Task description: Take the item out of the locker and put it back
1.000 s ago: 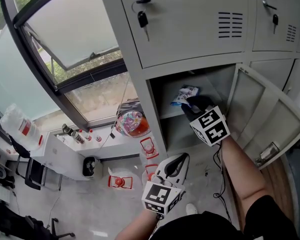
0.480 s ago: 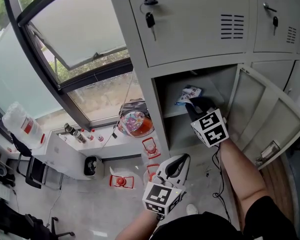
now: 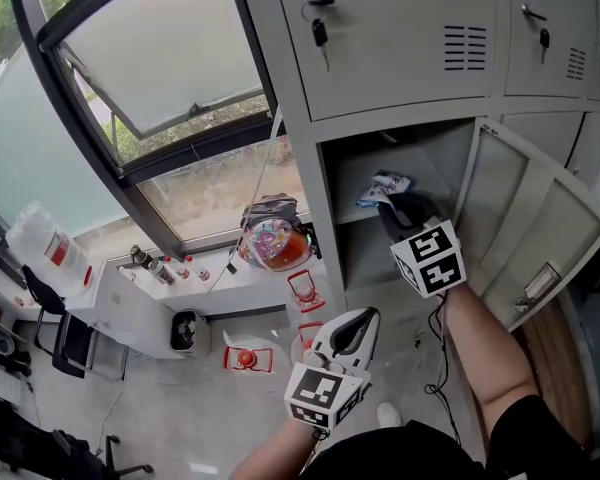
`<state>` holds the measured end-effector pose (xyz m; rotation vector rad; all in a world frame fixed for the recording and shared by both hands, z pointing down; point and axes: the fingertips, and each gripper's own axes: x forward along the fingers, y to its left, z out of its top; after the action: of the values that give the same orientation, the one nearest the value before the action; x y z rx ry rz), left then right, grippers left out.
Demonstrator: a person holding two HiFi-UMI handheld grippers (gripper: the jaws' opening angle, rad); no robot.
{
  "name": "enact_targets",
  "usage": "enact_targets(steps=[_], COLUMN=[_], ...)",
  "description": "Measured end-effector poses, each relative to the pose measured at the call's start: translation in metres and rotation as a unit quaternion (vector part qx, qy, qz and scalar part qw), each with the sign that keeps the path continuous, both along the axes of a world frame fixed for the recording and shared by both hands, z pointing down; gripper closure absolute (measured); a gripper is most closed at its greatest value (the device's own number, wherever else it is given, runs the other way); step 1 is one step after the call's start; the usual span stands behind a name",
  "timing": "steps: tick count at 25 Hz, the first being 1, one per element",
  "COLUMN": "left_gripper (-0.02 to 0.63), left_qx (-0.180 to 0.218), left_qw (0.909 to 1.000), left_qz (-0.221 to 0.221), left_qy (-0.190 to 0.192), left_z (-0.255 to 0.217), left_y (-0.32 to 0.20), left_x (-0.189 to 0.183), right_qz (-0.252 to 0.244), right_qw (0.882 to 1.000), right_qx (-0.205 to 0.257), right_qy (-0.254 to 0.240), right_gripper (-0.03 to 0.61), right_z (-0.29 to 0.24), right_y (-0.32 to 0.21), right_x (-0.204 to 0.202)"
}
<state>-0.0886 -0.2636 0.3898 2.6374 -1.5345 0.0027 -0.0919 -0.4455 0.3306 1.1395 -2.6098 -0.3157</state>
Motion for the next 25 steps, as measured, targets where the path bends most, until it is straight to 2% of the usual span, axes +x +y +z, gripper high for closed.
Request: enact_targets(steps=[12,25], left_gripper=[0.594,0.594], left_qx=[-0.004,-0.021], left_qw=[0.9996,0.9981], left_qz=[0.028,0.055], left_qy=[0.006,0.015], left_z=[0.001,0.017], left_y=[0.056,0.129], left_x=[-0.013,-0.019], right_qz=[0.021,0.041], right_qw=[1.000,0.999], right_qx=[0.006,-0.021], right_qy=[-0.023,-0.022], right_gripper=[0.476,0.476], right_z=[-0.008,0.025], right_y=[0.085,0.189], right_x=[0.010,0.016])
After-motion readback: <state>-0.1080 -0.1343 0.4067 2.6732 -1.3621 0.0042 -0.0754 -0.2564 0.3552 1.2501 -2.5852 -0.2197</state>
